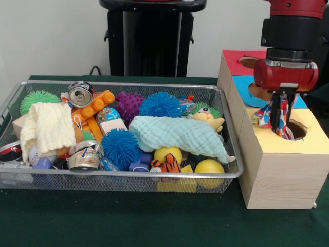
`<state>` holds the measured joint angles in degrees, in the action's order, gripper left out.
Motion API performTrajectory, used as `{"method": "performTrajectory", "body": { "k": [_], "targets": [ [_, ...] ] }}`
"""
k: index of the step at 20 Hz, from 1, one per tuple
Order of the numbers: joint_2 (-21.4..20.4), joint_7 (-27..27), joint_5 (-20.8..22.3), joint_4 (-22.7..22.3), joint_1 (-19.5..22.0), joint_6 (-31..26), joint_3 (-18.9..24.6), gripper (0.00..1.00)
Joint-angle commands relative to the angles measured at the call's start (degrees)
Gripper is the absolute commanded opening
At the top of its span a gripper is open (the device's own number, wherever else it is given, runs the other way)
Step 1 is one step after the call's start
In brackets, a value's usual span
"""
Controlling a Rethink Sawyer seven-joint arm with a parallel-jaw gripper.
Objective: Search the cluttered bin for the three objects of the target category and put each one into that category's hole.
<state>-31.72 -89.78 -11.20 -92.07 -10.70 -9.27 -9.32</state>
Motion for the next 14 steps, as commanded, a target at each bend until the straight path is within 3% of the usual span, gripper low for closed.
{"method": "performTrajectory", "body": {
  "k": [1,6,10,14],
  "targets": [
    [2.2,-8.4,1.5,-5.5,1.8,-8.2,0.9,0.0],
    [5.1,-9.6,0.9,-6.2,2.5,-5.1,2.2,0.0],
    [9.0,-11.7,0.6,-7.2,5.2,2.6,5.7,0.0],
    [11.1,-12.8,0.7,-7.8,7.1,6.3,7.8,0.0]
  ]
}}
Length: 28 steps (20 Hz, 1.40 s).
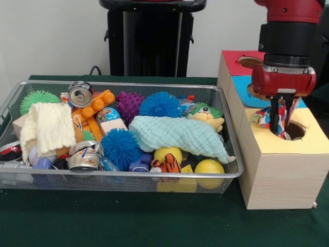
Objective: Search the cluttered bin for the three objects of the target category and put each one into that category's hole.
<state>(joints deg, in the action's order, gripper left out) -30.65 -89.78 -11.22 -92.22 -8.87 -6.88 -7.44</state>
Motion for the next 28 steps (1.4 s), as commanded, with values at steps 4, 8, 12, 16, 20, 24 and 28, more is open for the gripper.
{"method": "performTrajectory", "body": {
  "k": [4,8,12,16,20,24,28],
  "targets": [
    [11.5,-13.0,1.0,-7.7,6.5,6.8,7.3,0.0],
    [11.7,-12.3,1.0,-8.0,7.0,7.6,7.8,0.0],
    [12.2,-12.0,1.1,-8.0,7.6,8.5,8.5,0.0],
    [13.2,-12.1,1.6,-7.8,8.8,10.2,9.8,0.0],
    [12.8,-12.2,1.7,-8.2,8.7,10.4,9.6,0.0],
    [12.6,-11.9,1.6,-8.2,8.7,9.8,9.6,0.0],
    [12.5,-11.9,1.5,-8.3,8.6,9.9,9.5,0.0]
  ]
}}
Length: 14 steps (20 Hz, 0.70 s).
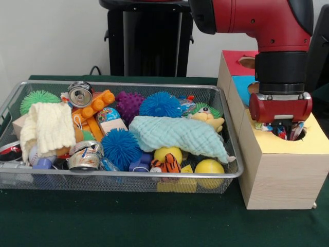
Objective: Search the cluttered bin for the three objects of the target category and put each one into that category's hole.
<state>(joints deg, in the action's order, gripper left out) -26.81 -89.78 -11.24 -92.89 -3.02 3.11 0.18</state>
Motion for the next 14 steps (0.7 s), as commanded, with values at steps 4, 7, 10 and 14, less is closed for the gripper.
{"method": "performTrajectory", "body": {
  "k": [4,7,10,14],
  "targets": [
    [8.4,-11.7,1.3,-7.6,2.7,-0.6,1.8,0.0],
    [8.4,-11.6,1.6,-7.6,2.4,-0.1,1.5,0.0],
    [8.4,-11.8,2.5,-7.8,2.9,2.0,2.0,1.0],
    [8.1,-11.6,1.2,-7.4,1.4,0.3,0.4,1.0]
  ]
}}
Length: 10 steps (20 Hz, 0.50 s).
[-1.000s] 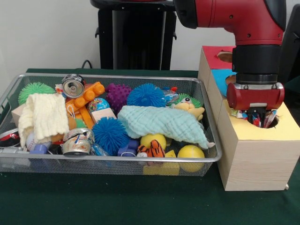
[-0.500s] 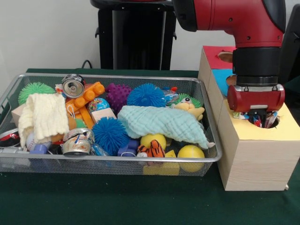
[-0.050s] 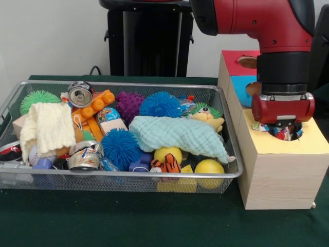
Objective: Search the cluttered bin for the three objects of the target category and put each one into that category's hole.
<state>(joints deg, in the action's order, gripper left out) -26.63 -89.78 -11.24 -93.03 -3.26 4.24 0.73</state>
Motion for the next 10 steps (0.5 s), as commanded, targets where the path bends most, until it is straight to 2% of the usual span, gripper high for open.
{"method": "performTrajectory", "body": {
  "k": [1,10],
  "targets": [
    [7.8,-11.5,0.8,-7.1,1.2,-1.4,-0.5,1.0],
    [5.7,-10.5,-0.2,-7.0,-0.3,-6.1,-2.5,1.0]
  ]
}}
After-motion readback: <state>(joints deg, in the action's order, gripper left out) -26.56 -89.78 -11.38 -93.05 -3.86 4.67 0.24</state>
